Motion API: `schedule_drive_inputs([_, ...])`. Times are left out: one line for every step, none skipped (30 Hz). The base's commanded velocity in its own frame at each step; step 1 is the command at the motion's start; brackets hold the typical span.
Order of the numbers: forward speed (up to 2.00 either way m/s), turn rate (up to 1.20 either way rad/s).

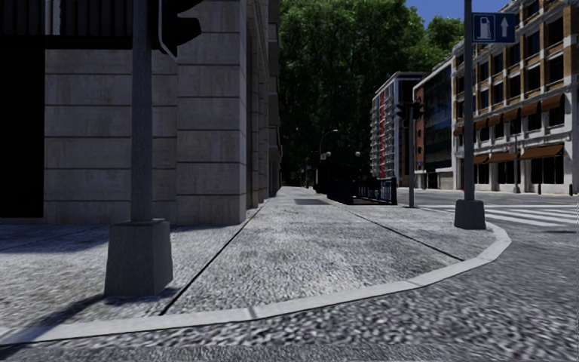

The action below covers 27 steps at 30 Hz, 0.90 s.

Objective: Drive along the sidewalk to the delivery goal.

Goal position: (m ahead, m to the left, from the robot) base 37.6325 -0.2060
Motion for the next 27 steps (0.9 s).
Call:
schedule_drive_inputs([1.45,0.0])
schedule_drive_inputs([1.45,0.0])
schedule_drive_inputs([1.45,0.0])
schedule_drive_inputs([1.45,0.0])
schedule_drive_inputs([1.45,0.0])
schedule_drive_inputs([1.45,0.0])
schedule_drive_inputs([1.45,0.0])
schedule_drive_inputs([1.45,0.0])
schedule_drive_inputs([1.45,0.0])
schedule_drive_inputs([1.45,0.0])
schedule_drive_inputs([1.43,0.0])
schedule_drive_inputs([1.41,0.0])
schedule_drive_inputs([1.4,0.0])
schedule_drive_inputs([1.4,0.0])
schedule_drive_inputs([1.37,0.0])
schedule_drive_inputs([1.34,0.0])
schedule_drive_inputs([1.3,0.0])
schedule_drive_inputs([1.27,0.0])
schedule_drive_inputs([1.27,0.0])
schedule_drive_inputs([1.27,0.0])
schedule_drive_inputs([1.27,0.0])
schedule_drive_inputs([1.27,0.0])
schedule_drive_inputs([1.27,0.0])
schedule_drive_inputs([1.27,0.0])
schedule_drive_inputs([1.27,0.0])
schedule_drive_inputs([1.27,0.0])
schedule_drive_inputs([1.27,0.0])
